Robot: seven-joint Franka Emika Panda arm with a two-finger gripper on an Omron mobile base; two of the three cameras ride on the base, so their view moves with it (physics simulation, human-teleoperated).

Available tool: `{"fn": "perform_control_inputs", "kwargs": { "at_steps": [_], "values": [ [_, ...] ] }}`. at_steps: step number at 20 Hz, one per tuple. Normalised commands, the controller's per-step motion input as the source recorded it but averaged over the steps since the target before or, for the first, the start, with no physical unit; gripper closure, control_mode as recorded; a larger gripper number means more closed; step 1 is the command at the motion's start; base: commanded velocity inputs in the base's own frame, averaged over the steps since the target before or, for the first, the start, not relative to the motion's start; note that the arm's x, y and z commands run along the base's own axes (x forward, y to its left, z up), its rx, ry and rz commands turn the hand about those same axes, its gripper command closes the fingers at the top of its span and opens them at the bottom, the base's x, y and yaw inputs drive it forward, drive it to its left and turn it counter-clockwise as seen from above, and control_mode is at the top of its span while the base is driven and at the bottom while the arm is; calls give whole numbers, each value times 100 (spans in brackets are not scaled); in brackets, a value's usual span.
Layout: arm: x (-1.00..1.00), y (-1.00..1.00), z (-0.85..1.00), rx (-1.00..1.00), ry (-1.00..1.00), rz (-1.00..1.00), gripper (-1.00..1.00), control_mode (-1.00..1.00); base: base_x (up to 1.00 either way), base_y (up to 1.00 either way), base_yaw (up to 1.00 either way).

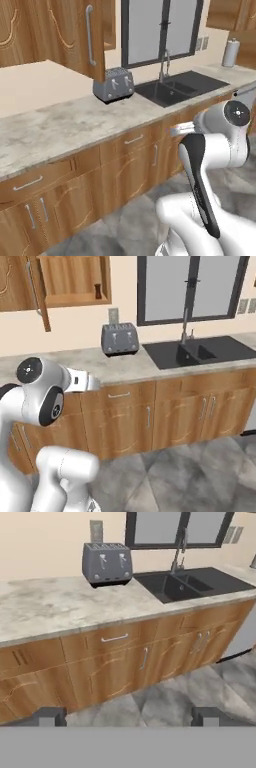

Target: Take 2 condiments from the cabinet and move them on the counter near the stove.Make sure the condiments are lined up with each other, next to each other.

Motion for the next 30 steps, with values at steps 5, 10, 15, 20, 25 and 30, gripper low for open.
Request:
{"fn": "perform_control_inputs", "kwargs": {
  "at_steps": [5, 10, 15, 20, 25, 30],
  "values": [
    [0, 0, 0, 0, 0, 0, -100, 100, 96, -25, 40],
    [0, 0, 0, 0, 0, 0, -100, 100, 100, -19, 48],
    [0, 0, 0, 0, 0, 0, -100, 100, 100, -42, 47],
    [0, 0, 0, 0, 0, 0, -100, 100, 62, -85, 32],
    [0, 0, 0, 0, 0, 0, -100, 100, 51, -21, 13],
    [0, 0, 0, 0, 0, 0, -100, 100, 43, 20, 1]
  ]
}}
